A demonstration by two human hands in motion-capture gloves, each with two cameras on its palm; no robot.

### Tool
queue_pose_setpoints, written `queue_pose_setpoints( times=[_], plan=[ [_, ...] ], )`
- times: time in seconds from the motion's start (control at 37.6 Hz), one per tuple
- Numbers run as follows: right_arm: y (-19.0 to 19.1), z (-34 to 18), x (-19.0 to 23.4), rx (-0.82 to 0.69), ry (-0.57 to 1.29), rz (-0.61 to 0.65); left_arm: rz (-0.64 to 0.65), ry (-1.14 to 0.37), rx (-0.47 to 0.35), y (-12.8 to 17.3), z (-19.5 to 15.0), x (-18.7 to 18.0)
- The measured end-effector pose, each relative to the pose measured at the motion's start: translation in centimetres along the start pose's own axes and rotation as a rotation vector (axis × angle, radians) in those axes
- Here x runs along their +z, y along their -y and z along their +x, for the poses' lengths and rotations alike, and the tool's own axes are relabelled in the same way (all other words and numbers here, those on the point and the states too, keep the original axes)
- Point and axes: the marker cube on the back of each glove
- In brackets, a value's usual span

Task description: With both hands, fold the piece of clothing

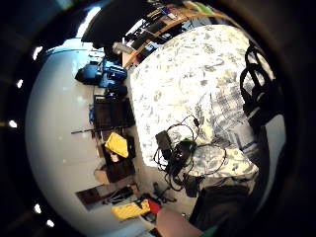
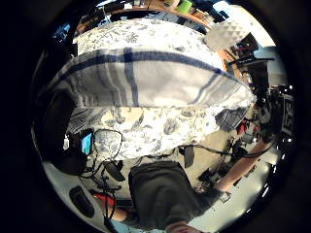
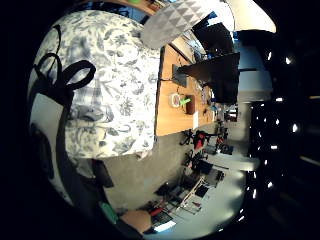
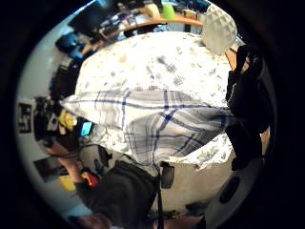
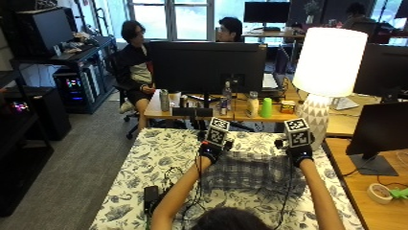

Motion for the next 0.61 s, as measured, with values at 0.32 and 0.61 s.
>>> queue_pose_setpoints(
  times=[0.32,0.61],
  plan=[
    [8.3,-3.8,3.6,0.156,-0.017,0.368,-0.291,-0.087,-0.119,2.4,0.8,6.1],
    [5.6,-4.0,6.5,0.175,0.098,0.165,-0.044,-0.197,-0.180,4.1,-2.1,6.9]
  ],
)
